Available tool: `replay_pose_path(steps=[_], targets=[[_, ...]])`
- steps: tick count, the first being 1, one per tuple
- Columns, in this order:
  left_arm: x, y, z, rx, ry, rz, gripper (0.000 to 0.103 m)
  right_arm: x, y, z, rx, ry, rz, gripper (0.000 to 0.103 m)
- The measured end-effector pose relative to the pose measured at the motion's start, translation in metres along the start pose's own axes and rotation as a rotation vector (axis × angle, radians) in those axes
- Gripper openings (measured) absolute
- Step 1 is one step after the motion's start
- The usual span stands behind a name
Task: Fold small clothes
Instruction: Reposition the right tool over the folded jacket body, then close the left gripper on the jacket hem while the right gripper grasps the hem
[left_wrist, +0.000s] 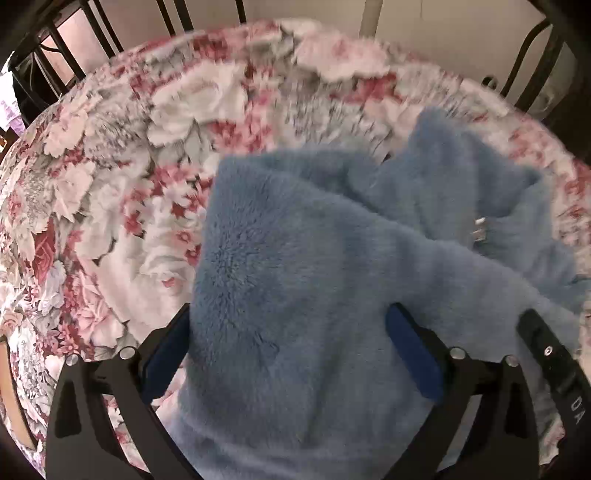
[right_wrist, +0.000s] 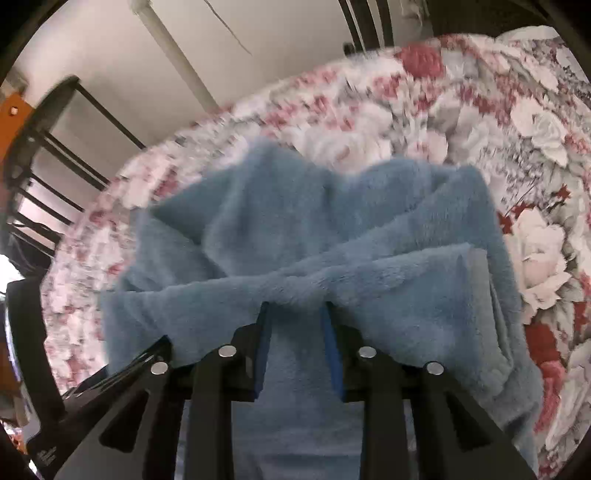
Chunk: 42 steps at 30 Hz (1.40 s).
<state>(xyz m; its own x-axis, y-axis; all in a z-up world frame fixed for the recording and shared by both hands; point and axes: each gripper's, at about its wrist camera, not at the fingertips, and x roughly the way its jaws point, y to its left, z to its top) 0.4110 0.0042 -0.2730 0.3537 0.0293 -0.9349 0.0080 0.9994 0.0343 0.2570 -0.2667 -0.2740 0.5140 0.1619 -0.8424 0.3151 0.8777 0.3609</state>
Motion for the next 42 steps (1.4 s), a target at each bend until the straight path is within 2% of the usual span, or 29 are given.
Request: replay_pose_path(steps=[2, 4, 6, 7, 8, 10, 12, 16, 19, 20, 23, 25, 28, 31, 34, 42], targets=[[-0.013, 0.002, -0.009, 0.025, -0.009, -0.015, 0.098, -0.015, 0.003, -0.007, -0.011, -0.003, 0.016, 0.031], [-0.017, 0.0, -0.021, 0.062, -0.001, 0.01, 0.098, -0.02, -0.001, -0.015, -0.007, 0.024, 0.022, 0.034], [-0.005, -0.006, -0.042, 0.126, 0.043, 0.078, 0.099, -0.009, -0.006, -0.027, -0.014, 0.093, -0.004, 0.035], [-0.003, -0.009, -0.058, 0.141, 0.051, 0.089, 0.099, 0.004, -0.012, -0.035, -0.017, 0.141, -0.016, 0.035], [-0.001, -0.009, -0.065, 0.143, 0.036, 0.096, 0.099, 0.01, -0.014, -0.039, -0.025, 0.147, -0.02, 0.034], [-0.017, -0.003, -0.073, 0.132, 0.016, 0.085, 0.099, 0.005, -0.014, -0.04, -0.046, 0.121, -0.019, 0.034], [-0.039, 0.007, -0.084, 0.125, 0.008, 0.066, 0.098, -0.022, -0.017, -0.042, -0.016, 0.064, 0.022, 0.035], [-0.08, 0.035, -0.113, 0.105, -0.007, 0.043, 0.098, -0.063, -0.027, -0.051, 0.004, 0.015, 0.05, 0.042], [-0.093, 0.059, -0.138, 0.049, 0.06, -0.014, 0.098, -0.089, -0.048, -0.062, 0.074, 0.027, 0.058, 0.051], [-0.088, 0.043, -0.141, 0.033, 0.092, -0.033, 0.098, -0.098, -0.056, -0.072, 0.11, 0.047, 0.063, 0.053], [-0.074, 0.058, -0.163, -0.013, 0.206, -0.105, 0.098, -0.109, -0.069, -0.095, 0.166, 0.107, 0.099, 0.053], [-0.073, 0.067, -0.172, -0.021, 0.252, -0.137, 0.098, -0.122, -0.078, -0.102, 0.176, 0.096, 0.122, 0.053], [-0.08, 0.086, -0.185, -0.047, 0.277, -0.144, 0.098, -0.141, -0.098, -0.106, 0.193, 0.067, 0.105, 0.054], [-0.086, 0.105, -0.198, -0.085, 0.312, -0.193, 0.098, -0.151, -0.125, -0.111, 0.255, 0.095, 0.145, 0.054], [-0.094, 0.117, -0.216, -0.089, 0.342, -0.238, 0.098, -0.16, -0.143, -0.116, 0.252, 0.116, 0.109, 0.054], [-0.12, 0.116, -0.248, -0.12, 0.373, -0.446, 0.098, -0.169, -0.163, -0.132, 0.274, 0.184, 0.144, 0.054]])
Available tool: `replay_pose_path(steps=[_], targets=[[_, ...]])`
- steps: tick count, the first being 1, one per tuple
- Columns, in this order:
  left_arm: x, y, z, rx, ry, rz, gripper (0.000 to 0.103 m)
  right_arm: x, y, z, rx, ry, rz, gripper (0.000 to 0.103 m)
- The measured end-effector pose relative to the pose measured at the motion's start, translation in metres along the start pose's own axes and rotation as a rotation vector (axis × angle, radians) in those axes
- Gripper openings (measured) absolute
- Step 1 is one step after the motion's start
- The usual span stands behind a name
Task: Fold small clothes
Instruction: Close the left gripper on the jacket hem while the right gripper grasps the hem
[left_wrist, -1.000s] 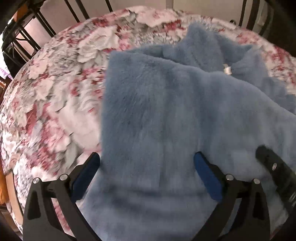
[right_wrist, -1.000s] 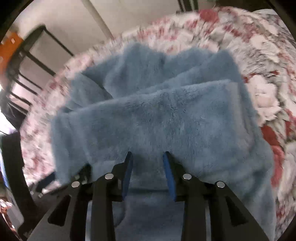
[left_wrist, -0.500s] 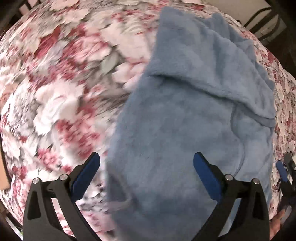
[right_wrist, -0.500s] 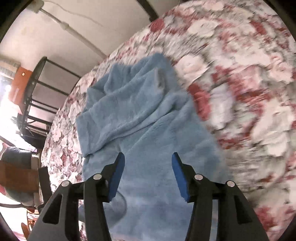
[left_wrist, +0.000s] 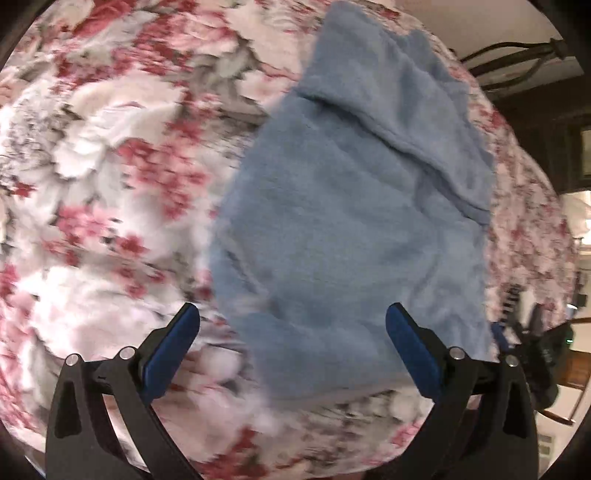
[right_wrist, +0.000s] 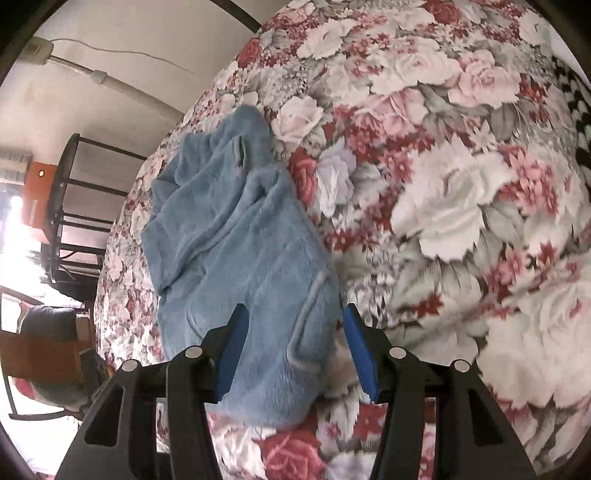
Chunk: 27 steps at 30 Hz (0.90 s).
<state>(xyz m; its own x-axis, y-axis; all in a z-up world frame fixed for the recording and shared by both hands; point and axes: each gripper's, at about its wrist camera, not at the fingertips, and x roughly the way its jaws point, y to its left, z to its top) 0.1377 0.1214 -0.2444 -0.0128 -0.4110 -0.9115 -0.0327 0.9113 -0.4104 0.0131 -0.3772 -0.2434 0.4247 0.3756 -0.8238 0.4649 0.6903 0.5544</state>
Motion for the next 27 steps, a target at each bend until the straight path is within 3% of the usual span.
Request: replay_pose_path(steps=[5, 11, 13, 14, 15, 17, 23, 27], targets=[[0.022, -0.006, 0.011, 0.064, 0.058, 0.044, 0.098, 0.011, -0.003, -0.011, 0.007, 0.07, 0.013, 0.054], [0.034, -0.005, 0.023, 0.056, 0.08, 0.039, 0.097, 0.019, 0.004, -0.018, -0.012, 0.102, 0.016, 0.054], [0.037, -0.005, 0.024, 0.047, 0.072, 0.042, 0.087, 0.019, 0.006, -0.021, -0.018, 0.103, 0.028, 0.054], [0.035, -0.003, 0.023, 0.042, 0.07, 0.034, 0.073, 0.02, 0.007, -0.024, -0.024, 0.104, 0.032, 0.053], [0.033, -0.001, 0.022, 0.035, 0.067, 0.029, 0.067, 0.019, 0.007, -0.025, -0.025, 0.102, 0.032, 0.05], [0.03, 0.001, 0.019, 0.027, 0.059, 0.023, 0.061, 0.018, 0.006, -0.029, -0.021, 0.096, 0.036, 0.048], [0.03, -0.002, 0.011, 0.047, 0.06, 0.03, 0.059, 0.008, -0.004, -0.044, 0.021, 0.085, 0.091, 0.045], [0.037, -0.001, 0.017, 0.035, 0.07, 0.04, 0.059, 0.018, -0.006, -0.042, 0.04, 0.105, 0.078, 0.04]])
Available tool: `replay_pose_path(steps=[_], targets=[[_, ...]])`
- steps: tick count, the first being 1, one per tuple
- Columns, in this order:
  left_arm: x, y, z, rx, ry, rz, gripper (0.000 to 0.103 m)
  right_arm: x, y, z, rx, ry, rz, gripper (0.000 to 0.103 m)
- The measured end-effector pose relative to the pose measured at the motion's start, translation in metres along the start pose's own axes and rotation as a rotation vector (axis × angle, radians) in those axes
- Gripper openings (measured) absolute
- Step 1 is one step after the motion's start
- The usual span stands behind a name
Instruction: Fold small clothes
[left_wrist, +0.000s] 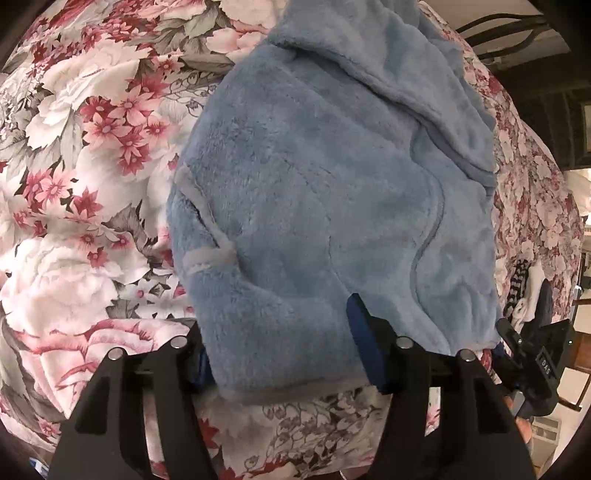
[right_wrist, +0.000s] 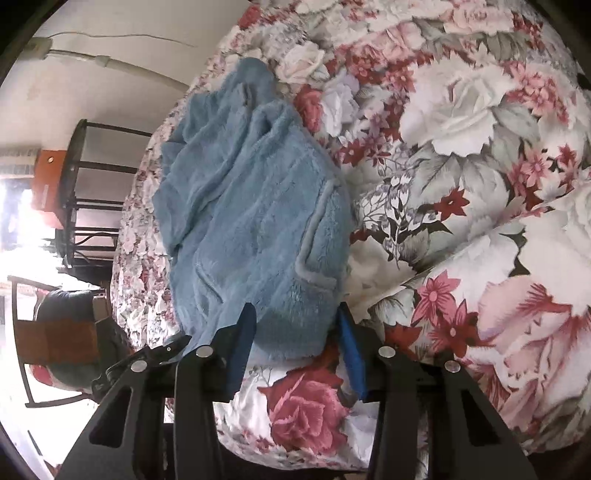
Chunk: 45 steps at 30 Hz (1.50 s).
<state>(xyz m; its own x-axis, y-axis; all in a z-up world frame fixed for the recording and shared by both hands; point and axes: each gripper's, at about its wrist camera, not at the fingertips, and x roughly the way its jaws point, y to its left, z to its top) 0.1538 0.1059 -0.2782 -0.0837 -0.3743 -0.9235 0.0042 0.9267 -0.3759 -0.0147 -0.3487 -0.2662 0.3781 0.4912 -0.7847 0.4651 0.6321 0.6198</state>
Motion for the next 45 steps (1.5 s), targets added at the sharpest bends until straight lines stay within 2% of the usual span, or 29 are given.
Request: replay_pose_path(steps=[1, 2, 3, 4, 5, 6, 7, 10, 15, 19, 22, 23, 25, 26, 28, 30, 35, 41, 45], targets=[[0.002, -0.001, 0.001, 0.001, 0.001, 0.01, 0.057, 0.002, 0.001, 0.001, -0.006, 0.001, -0.012, 0.038], [0.002, -0.002, 0.001, 0.005, -0.002, 0.022, 0.052, 0.003, 0.004, 0.0, -0.027, -0.003, -0.031, 0.029], [0.001, -0.003, 0.0, 0.009, -0.008, 0.026, 0.046, 0.002, 0.007, -0.001, -0.048, -0.012, -0.037, 0.016], [-0.003, -0.003, 0.0, 0.011, -0.02, 0.023, 0.042, 0.0, 0.009, -0.003, -0.067, -0.019, -0.028, 0.016], [-0.007, -0.002, -0.002, 0.007, -0.037, 0.012, 0.028, -0.003, 0.011, -0.004, -0.075, -0.034, -0.018, 0.015], [-0.013, 0.0, -0.004, -0.005, -0.053, -0.017, 0.022, -0.01, 0.012, -0.005, -0.082, -0.059, 0.004, 0.014], [-0.018, 0.002, -0.006, -0.019, -0.067, -0.041, 0.021, -0.02, 0.011, -0.006, -0.074, -0.092, 0.044, 0.014], [-0.036, 0.009, -0.022, -0.049, -0.117, -0.122, 0.018, -0.033, 0.001, -0.011, -0.015, -0.114, 0.103, 0.014], [-0.045, 0.007, -0.04, -0.031, -0.146, -0.13, 0.016, -0.038, -0.003, -0.02, -0.008, -0.102, 0.114, 0.013], [-0.028, 0.01, -0.034, -0.045, -0.101, -0.056, 0.019, -0.017, -0.013, -0.019, 0.044, -0.014, 0.063, 0.016], [-0.021, 0.005, -0.033, -0.018, -0.094, -0.016, 0.027, -0.015, -0.01, -0.018, 0.024, -0.015, 0.045, 0.022], [-0.019, 0.003, -0.032, -0.013, -0.095, -0.015, 0.032, -0.014, -0.007, -0.019, 0.006, -0.011, 0.034, 0.024], [-0.017, 0.001, -0.031, -0.011, -0.093, -0.009, 0.033, -0.012, -0.002, -0.021, -0.02, -0.017, 0.008, 0.022], [-0.017, 0.001, -0.03, -0.01, -0.095, -0.006, 0.032, -0.013, 0.0, -0.022, -0.034, -0.029, -0.009, 0.019], [-0.019, 0.0, -0.031, -0.009, -0.109, -0.004, 0.019, -0.018, 0.003, -0.024, -0.05, -0.052, -0.008, 0.015], [-0.027, 0.002, -0.033, -0.007, -0.13, -0.037, 0.013, -0.025, 0.005, -0.024, -0.056, -0.078, 0.016, 0.014], [-0.055, 0.0, -0.03, -0.01, -0.239, -0.072, 0.013, -0.036, 0.005, -0.018, 0.01, -0.122, 0.132, 0.014], [-0.075, -0.012, -0.004, -0.038, -0.327, -0.108, 0.013, -0.04, 0.019, 0.006, 0.06, -0.18, 0.229, 0.013], [-0.086, -0.027, 0.018, -0.041, -0.391, -0.102, 0.013, -0.04, 0.036, 0.029, 0.068, -0.233, 0.249, 0.013]])
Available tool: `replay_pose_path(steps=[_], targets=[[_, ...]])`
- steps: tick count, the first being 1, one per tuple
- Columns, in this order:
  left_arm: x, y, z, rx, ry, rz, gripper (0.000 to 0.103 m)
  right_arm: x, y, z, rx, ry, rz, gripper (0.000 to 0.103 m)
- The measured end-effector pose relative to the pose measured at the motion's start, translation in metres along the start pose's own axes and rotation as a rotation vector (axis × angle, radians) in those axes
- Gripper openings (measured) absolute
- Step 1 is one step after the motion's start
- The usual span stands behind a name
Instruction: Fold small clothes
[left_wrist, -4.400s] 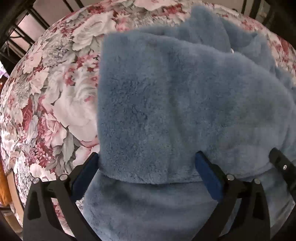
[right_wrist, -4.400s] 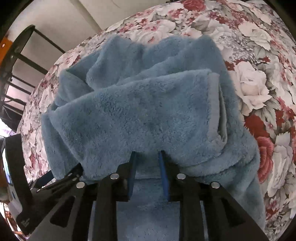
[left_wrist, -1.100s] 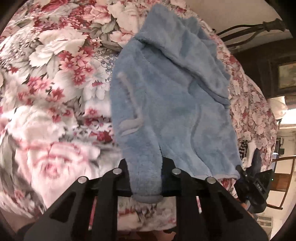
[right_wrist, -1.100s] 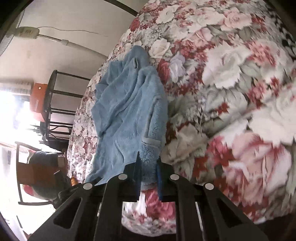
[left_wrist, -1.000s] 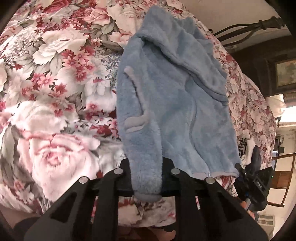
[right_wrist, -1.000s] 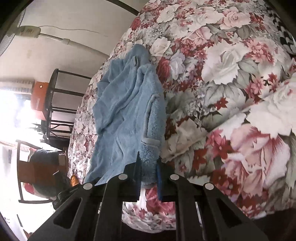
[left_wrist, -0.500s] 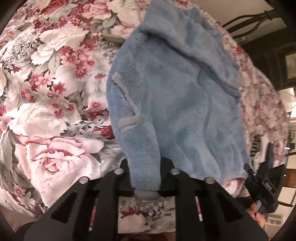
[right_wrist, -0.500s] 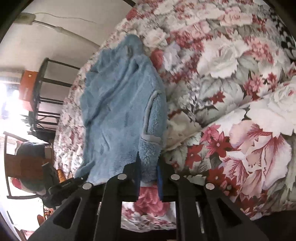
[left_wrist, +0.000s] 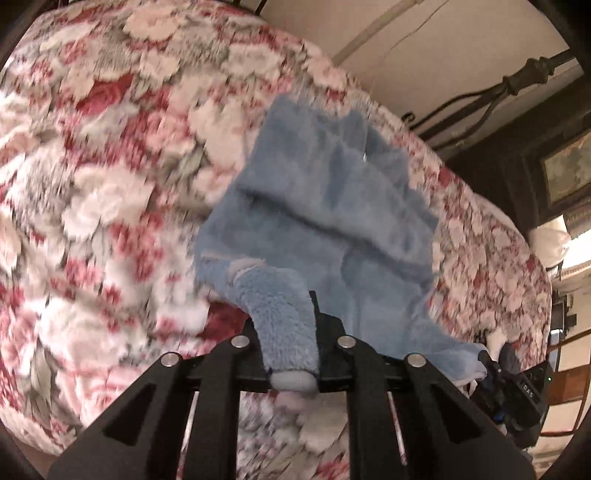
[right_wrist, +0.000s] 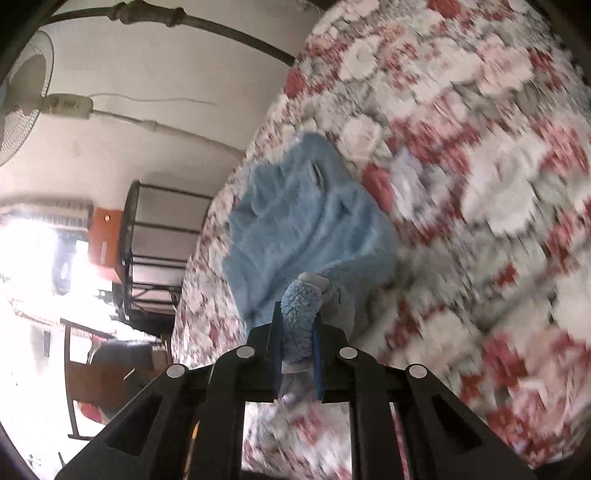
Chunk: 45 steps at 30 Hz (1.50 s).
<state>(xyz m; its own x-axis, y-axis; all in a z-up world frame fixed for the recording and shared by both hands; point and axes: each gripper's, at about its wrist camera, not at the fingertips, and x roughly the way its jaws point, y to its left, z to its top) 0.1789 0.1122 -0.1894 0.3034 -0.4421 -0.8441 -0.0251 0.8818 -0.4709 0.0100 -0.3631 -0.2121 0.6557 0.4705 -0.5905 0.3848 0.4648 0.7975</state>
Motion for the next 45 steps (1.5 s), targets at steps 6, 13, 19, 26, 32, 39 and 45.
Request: replay_pose_path(steps=[6, 13, 19, 26, 32, 39, 45], targets=[[0.005, -0.014, 0.042, -0.027, -0.093, -0.009, 0.013, 0.022, 0.015, 0.029, 0.045, -0.05, 0.04, 0.013], [0.019, -0.025, 0.084, -0.039, -0.145, -0.033, 0.013, 0.054, 0.032, 0.063, 0.061, -0.088, 0.075, 0.013], [0.039, -0.029, 0.116, -0.056, -0.155, -0.053, 0.013, 0.084, 0.043, 0.095, 0.06, -0.109, 0.082, 0.013], [0.064, -0.031, 0.153, -0.065, -0.16, -0.035, 0.013, 0.124, 0.052, 0.132, 0.061, -0.139, 0.072, 0.013], [0.091, -0.033, 0.176, -0.044, -0.145, 0.003, 0.015, 0.155, 0.046, 0.15, 0.036, -0.151, 0.019, 0.013], [0.111, -0.019, 0.184, -0.087, -0.127, -0.032, 0.057, 0.177, 0.028, 0.167, 0.042, -0.157, 0.002, 0.033], [0.062, -0.026, 0.184, -0.047, -0.306, -0.041, 0.093, 0.147, 0.046, 0.172, -0.024, -0.23, 0.093, 0.046]])
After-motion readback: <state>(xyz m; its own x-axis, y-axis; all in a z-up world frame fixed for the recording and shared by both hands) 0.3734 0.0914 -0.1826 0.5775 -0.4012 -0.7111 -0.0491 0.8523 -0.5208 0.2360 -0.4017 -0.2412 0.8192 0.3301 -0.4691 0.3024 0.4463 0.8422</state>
